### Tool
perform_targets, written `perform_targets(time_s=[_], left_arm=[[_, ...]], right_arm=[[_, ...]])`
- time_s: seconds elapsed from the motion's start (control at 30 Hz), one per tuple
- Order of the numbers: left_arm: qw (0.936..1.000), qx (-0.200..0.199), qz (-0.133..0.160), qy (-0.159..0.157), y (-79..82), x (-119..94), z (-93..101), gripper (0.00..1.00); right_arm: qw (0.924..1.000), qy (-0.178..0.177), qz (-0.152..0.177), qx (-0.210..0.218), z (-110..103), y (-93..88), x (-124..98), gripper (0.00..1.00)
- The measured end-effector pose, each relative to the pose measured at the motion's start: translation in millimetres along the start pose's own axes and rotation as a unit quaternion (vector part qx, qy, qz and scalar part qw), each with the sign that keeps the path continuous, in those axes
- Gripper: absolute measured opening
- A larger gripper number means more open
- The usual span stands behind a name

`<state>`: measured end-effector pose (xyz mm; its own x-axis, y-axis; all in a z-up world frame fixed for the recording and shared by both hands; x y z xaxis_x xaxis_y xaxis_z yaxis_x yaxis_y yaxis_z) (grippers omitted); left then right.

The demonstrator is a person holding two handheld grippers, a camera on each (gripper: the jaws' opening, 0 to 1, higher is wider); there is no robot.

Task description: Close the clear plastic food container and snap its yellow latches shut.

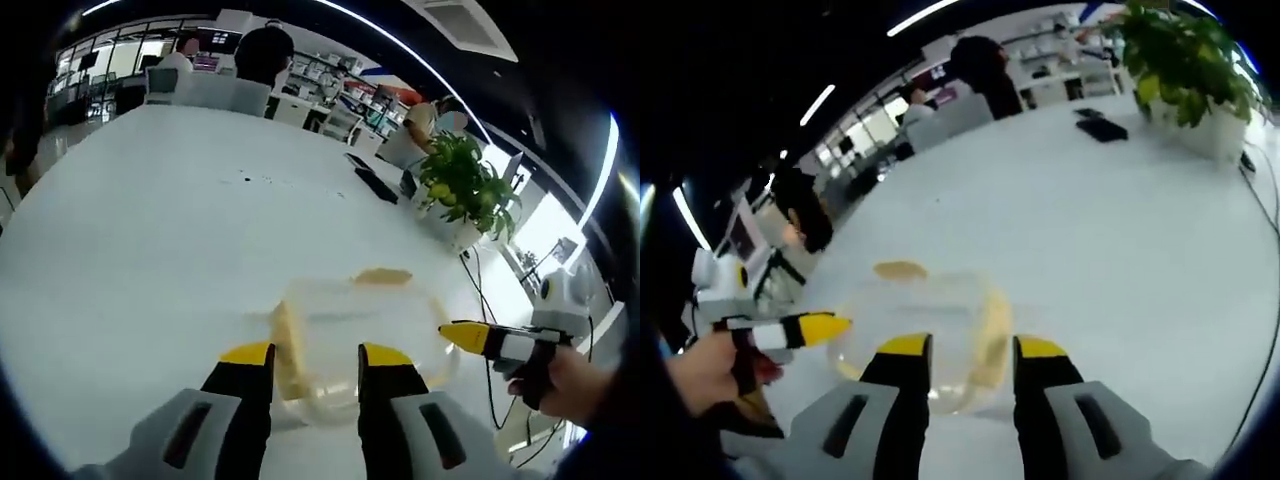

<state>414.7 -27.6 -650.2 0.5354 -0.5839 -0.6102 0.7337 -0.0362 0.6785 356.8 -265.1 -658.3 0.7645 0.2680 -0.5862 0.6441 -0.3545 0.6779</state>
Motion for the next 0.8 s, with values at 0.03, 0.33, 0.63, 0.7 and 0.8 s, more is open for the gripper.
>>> perform_targets(time_s=[0.03, 0.33, 0.63, 0.7, 0.8], left_arm=[[1.0000, -0.005, 0.002, -0.001, -0.4, 0.0, -0.5, 0.26], [0.9991, -0.041, 0.007, -0.007, -2.1, -0.1, -3.6, 0.21], [0.9997, -0.021, -0.006, -0.005, -2.8, 0.0, -0.5, 0.28], [0.9996, -0.025, -0.006, -0.005, -3.5, 0.3, -0.7, 0.28], [0.9997, -0.024, -0.004, -0.003, -3.2, 0.3, -1.0, 0.28]], right_arm=[[1.0000, -0.004, 0.001, 0.009, -0.4, -0.3, -0.1, 0.28], [0.9998, -0.005, -0.002, 0.019, 0.0, -1.5, 0.6, 0.27], [0.9994, 0.001, -0.002, 0.033, 0.3, -4.2, 0.4, 0.28], [0.9995, 0.001, -0.001, 0.033, -0.4, -4.5, 0.6, 0.28], [0.9995, 0.000, -0.002, 0.032, -1.1, -4.5, 1.0, 0.28]])
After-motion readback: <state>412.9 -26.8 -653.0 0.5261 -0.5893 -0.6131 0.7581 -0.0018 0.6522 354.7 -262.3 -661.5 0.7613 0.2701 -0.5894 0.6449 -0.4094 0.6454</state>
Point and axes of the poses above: the point that each gripper's makers call its tool centre point, and the gripper's own axes: x roughly forward along the fingers, z roughly to its right, y roughly out of its top, the point moved 10 cm from there along -x, roughly backward along the fingers, and after that the axes turned 1 degree about -y, right-handed, at the moved point
